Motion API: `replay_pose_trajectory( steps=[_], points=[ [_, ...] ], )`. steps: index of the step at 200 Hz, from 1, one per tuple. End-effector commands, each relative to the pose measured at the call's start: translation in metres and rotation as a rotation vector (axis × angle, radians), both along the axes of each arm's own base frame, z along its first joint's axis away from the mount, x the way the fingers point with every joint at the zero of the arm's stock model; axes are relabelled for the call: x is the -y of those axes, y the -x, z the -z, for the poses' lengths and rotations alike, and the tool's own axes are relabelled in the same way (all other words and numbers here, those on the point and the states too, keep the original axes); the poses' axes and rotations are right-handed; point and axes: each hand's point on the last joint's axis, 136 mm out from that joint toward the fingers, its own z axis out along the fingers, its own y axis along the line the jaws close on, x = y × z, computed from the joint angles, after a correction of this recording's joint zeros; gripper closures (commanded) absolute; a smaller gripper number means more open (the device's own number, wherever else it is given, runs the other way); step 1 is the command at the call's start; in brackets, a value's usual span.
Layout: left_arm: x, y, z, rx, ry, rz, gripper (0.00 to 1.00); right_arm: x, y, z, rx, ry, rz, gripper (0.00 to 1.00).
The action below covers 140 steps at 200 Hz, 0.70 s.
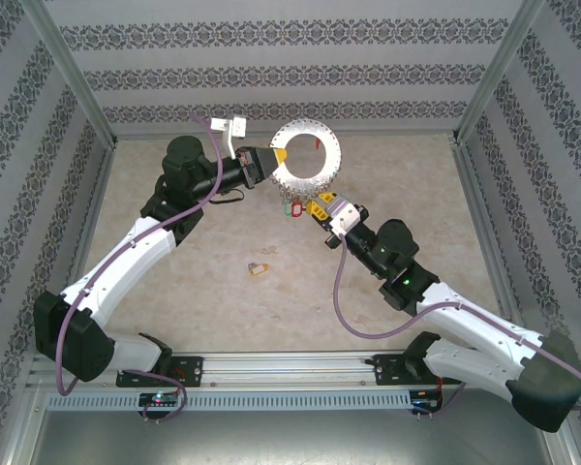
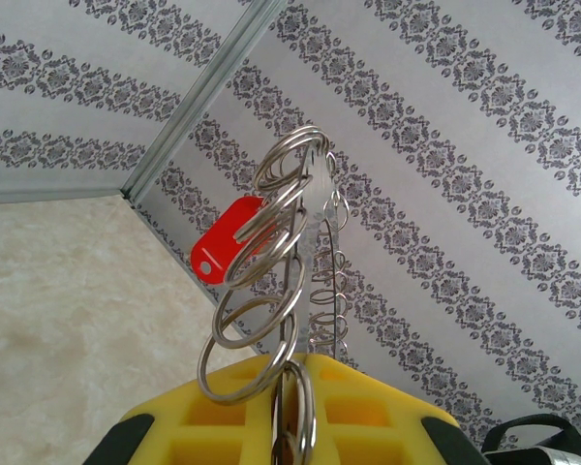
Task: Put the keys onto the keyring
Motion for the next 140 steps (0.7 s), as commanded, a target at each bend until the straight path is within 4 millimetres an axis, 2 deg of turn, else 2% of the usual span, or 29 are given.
replay_pose_trajectory(
  steps=[1, 28, 80, 100, 123, 140],
  points=[
    [0.000, 0.010, -0.037, 0.087, 0.030, 0.009, 1.00, 0.002, 0.006, -0.012, 0.018, -0.065, -0.006, 0.80],
    [0.000, 0.006, -0.029, 0.044, -0.008, -0.009, 1.00, 0.003, 0.004, -0.015, 0.008, -0.088, -0.005, 0.80],
    [-0.001, 0.010, -0.023, 0.057, -0.214, -0.010, 1.00, 0.010, 0.005, 0.021, -0.085, -0.109, 0.016, 0.80],
    [0.001, 0.016, -0.022, 0.081, -0.306, 0.026, 1.00, 0.010, 0.009, 0.019, -0.087, -0.130, 0.005, 0.81],
    [0.006, 0.024, -0.019, 0.116, -0.452, 0.059, 1.00, 0.007, 0.013, 0.008, -0.074, -0.173, -0.026, 0.81],
    [0.008, 0.024, -0.022, 0.127, -0.466, 0.070, 1.00, 0.002, 0.016, 0.002, -0.060, -0.182, -0.046, 0.82]
  ],
)
